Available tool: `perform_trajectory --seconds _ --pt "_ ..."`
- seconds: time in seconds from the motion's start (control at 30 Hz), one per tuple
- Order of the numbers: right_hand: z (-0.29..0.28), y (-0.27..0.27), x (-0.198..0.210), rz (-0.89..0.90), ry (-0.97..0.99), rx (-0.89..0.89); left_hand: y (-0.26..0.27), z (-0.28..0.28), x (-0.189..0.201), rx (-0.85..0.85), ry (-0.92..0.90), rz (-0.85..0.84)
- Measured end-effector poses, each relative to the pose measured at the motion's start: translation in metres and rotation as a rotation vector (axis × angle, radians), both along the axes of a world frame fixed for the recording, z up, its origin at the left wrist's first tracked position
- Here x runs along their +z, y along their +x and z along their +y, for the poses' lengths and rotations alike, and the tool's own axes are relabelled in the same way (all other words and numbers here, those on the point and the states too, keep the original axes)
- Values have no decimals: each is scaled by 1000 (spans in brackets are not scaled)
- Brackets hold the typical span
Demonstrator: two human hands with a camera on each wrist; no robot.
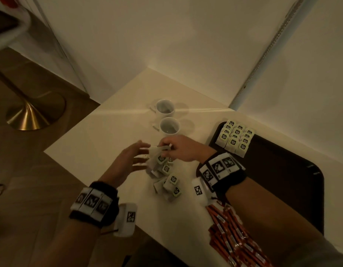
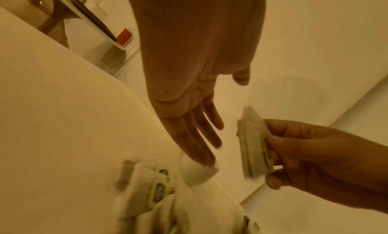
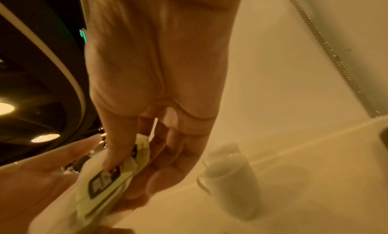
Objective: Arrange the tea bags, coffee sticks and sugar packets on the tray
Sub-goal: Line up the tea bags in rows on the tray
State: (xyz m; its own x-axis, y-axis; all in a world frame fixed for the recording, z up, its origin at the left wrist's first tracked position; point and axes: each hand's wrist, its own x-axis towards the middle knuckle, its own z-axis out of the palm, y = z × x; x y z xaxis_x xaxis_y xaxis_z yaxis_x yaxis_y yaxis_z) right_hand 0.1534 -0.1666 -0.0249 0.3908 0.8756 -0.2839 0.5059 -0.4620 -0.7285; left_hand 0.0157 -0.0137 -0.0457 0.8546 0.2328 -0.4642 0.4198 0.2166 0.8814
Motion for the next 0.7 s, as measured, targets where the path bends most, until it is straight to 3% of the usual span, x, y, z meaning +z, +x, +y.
perform_trajectory --seconds 0.1,0.2,0.3,0.4,0.47,0.6,0.7 --pt "2 3 22 2 3 58 24 -4 15 -219 -239 11" --pt "4 4 28 -50 75 -23 38 -10 19 -364 -334 -14" --pt "-4 6 22 48 234 -211 46 -16 20 -373 -274 18" --pt "-19 6 8 141 315 -483 48 -16 15 -256 -244 12" --pt "-31 1 -11 38 169 -544 47 -14 11 -178 -268 -19" --pt "-42 -35 -67 -56 -359 -198 50 -14 16 -30 -331 -25" --pt "-41 -54 -92 -126 -396 -192 52 -16 21 12 -325 -40"
